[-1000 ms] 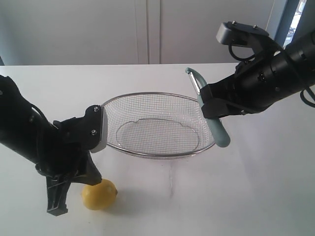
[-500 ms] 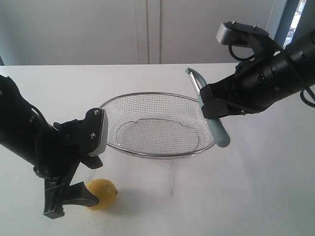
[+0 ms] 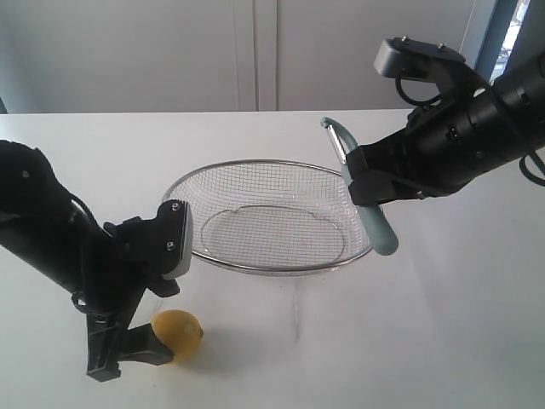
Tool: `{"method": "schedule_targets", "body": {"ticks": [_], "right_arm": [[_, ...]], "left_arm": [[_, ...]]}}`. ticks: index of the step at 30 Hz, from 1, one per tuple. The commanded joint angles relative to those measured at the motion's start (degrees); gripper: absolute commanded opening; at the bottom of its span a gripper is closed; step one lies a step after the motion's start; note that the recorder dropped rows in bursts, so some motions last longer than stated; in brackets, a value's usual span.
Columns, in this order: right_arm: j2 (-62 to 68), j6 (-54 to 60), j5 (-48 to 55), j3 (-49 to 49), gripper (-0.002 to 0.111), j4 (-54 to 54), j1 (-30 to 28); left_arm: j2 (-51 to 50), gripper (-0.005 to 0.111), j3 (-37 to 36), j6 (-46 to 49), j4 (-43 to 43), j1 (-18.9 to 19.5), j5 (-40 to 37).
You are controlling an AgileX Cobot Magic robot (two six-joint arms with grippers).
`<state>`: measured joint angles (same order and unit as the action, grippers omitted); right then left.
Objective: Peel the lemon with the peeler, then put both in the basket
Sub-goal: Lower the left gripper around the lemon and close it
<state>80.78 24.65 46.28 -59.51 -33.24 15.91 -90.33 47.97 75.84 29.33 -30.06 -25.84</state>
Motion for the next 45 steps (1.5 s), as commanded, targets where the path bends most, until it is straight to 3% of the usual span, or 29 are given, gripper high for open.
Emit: {"method": "schedule_targets", "body": {"ticks": [1,45], "right_arm": [[-0.1,0.7,-0.3,-0.4,0.000,-0.2,-0.5],[-0.1,1.0,-0.4,-0.4,0.000,-0.2,-0.5]], "left_arm": [[-1.7,0.079,0.1,0.4,1.0,-0.4,-0.3],[-7.3,0.079,0.1,1.1,2.9,-0.4,2.0]]}}
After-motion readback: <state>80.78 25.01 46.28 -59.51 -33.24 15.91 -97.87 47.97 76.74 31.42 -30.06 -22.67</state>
